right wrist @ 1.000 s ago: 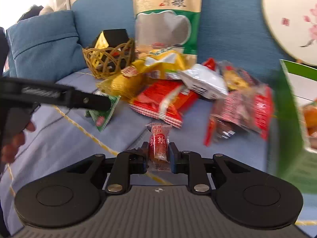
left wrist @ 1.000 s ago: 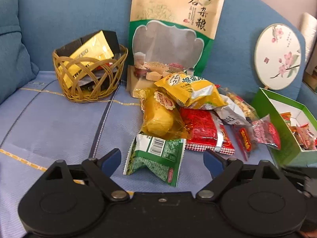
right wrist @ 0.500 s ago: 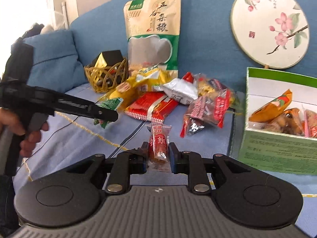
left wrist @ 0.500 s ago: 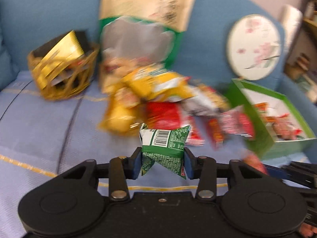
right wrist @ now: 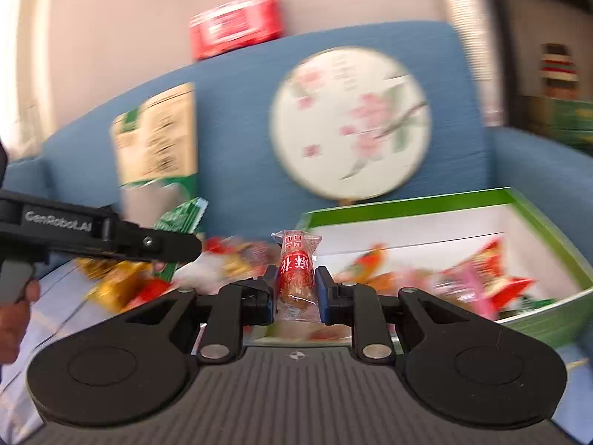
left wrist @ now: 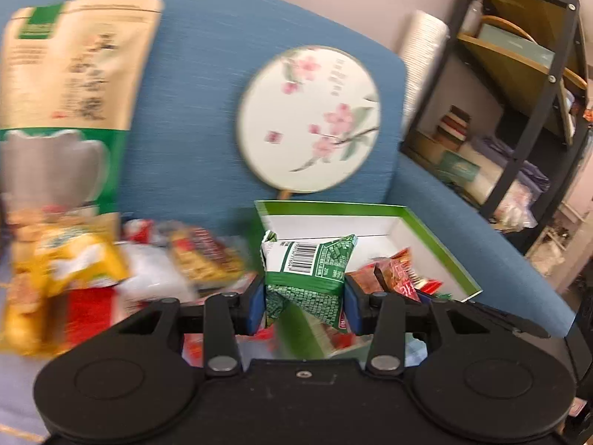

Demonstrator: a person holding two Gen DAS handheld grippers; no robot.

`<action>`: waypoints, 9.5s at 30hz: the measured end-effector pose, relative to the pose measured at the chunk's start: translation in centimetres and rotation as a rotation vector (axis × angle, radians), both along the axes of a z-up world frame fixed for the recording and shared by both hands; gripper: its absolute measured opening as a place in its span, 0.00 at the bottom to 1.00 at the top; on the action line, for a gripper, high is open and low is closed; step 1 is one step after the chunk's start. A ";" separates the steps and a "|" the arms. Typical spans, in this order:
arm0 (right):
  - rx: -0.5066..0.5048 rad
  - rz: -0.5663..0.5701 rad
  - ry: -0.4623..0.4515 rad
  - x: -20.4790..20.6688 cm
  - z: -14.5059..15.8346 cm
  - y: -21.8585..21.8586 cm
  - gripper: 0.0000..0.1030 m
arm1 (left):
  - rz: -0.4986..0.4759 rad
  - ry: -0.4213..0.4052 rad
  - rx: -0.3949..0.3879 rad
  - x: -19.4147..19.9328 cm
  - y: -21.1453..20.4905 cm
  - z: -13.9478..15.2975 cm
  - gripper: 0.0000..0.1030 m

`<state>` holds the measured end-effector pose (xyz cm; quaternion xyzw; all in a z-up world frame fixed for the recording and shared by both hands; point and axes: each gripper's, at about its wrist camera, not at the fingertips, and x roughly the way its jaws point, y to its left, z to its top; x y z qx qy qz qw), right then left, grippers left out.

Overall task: Organize snacks
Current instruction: 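Carry both snacks over the green box and open both tools, then move both tools back toward the snack heap, then grasp the clear red-printed packet with the left tool while the right tool grasps a red candy, then release the clear packet and red candy into the green box with both tools, then move both tools back toward the snack heap, then grasp the large red packet with the left tool while the right tool grasps the red checkered packet, then release both red packets into the green box with both tools, then move both tools toward the yellow packets on the sofa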

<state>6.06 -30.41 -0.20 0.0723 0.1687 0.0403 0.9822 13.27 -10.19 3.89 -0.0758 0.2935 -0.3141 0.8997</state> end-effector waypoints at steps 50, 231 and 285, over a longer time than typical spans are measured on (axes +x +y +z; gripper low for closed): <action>-0.096 0.288 0.078 0.4 -2.4 6.9 1.00 | 0.237 0.102 0.013 0.2 7.5 -5.1 1.00; 0.066 -0.235 0.102 4.8 -2.8 -6.2 0.77 | -0.084 0.136 -0.047 7.1 -11.3 -2.7 0.66; 0.036 0.421 0.138 1.5 -3.1 7.9 1.00 | 0.308 0.071 -0.027 2.2 11.5 -3.6 1.00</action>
